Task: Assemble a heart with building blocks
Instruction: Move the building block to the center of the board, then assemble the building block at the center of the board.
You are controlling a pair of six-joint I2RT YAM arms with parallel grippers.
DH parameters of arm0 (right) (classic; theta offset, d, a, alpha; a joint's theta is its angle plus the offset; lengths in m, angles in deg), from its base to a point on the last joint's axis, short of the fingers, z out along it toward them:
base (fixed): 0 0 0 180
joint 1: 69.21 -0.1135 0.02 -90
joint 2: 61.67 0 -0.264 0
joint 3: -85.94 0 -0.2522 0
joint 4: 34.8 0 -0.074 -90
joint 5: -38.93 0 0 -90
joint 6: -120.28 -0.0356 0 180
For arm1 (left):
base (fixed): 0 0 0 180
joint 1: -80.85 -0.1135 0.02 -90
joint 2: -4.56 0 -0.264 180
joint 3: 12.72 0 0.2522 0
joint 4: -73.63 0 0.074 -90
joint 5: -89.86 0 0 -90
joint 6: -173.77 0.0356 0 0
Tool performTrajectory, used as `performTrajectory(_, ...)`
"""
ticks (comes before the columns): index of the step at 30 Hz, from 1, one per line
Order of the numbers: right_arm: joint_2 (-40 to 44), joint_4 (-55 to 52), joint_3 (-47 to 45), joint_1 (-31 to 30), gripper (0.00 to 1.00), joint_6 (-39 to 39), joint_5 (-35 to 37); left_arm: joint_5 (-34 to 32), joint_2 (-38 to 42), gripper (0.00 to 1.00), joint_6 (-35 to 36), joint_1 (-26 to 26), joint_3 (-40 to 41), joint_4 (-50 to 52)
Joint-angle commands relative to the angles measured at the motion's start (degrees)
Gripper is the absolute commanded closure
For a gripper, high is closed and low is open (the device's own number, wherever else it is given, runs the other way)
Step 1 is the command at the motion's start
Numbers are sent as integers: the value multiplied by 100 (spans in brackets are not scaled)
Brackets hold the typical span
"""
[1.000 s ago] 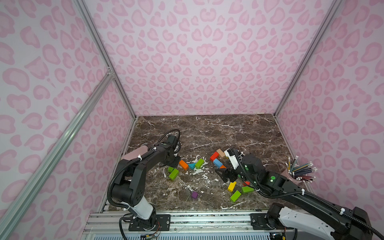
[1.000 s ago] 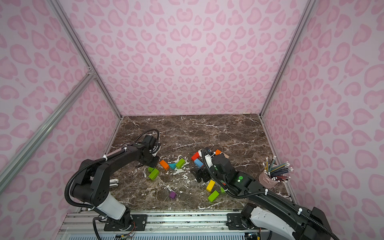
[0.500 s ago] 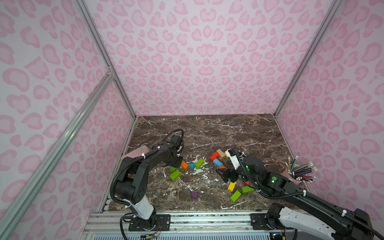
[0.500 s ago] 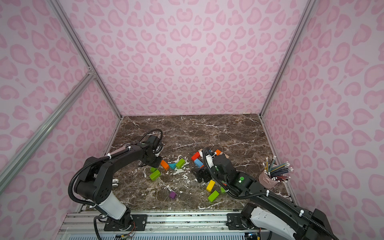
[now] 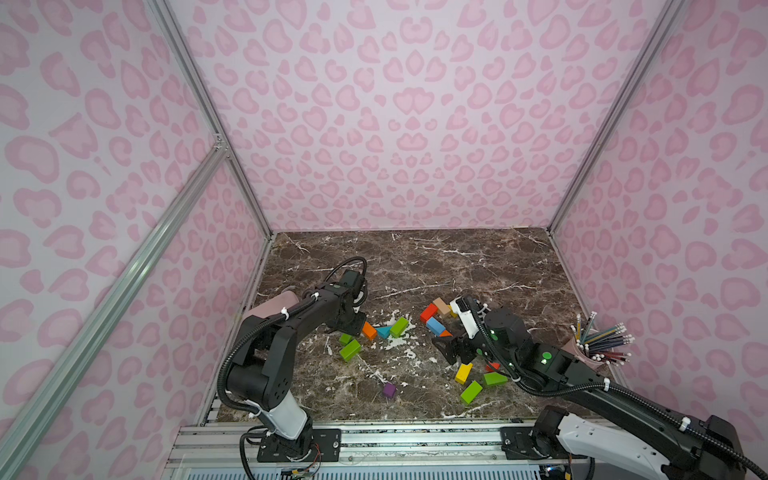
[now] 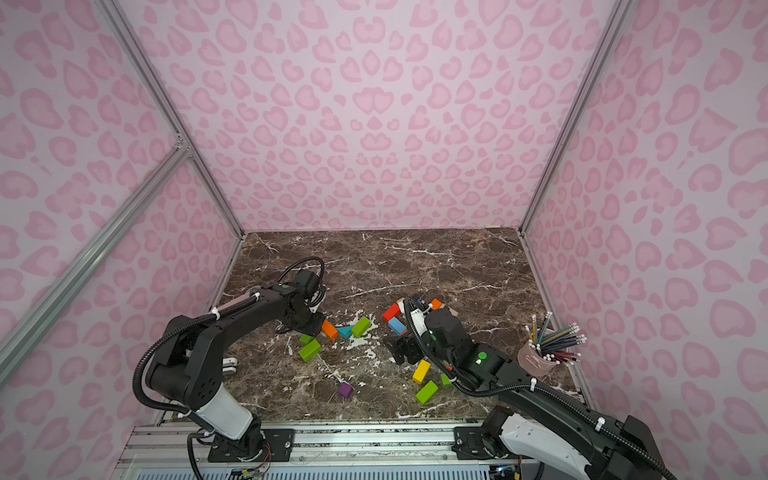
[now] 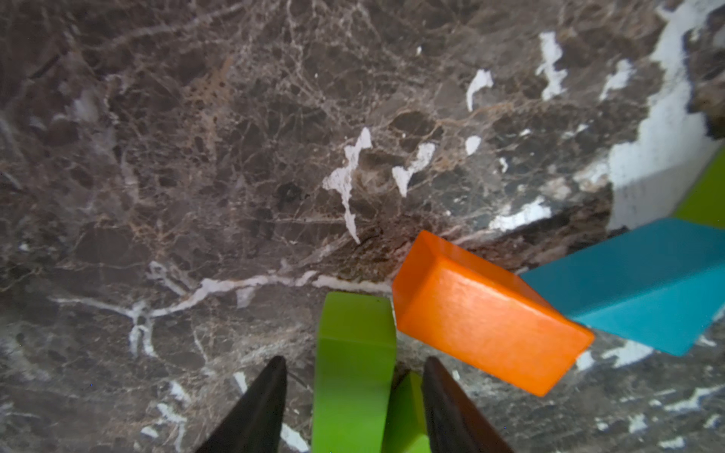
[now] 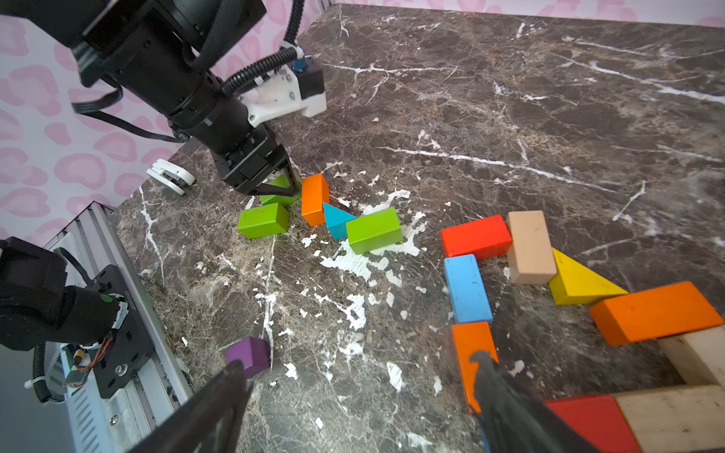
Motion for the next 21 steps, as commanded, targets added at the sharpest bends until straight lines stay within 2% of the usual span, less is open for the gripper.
performTrajectory(1,-90,169,177,2,7,117,-100,45,173,29,-68,-6,-171,88)
performTrajectory(7,-499,352,523,-23,7,243,-347,-30,689,13,-252,-16,-510,225)
performTrajectory(10,-792,386,784,-117,8,297,-334,-5,950,8,-325,-70,-776,179)
performTrajectory(14,-1308,539,1201,-401,11,338,-216,316,1225,0,-435,-406,-1057,-184)
performTrajectory(21,-2496,724,2073,-979,13,571,-63,752,1341,2,-351,-953,-1760,-887)
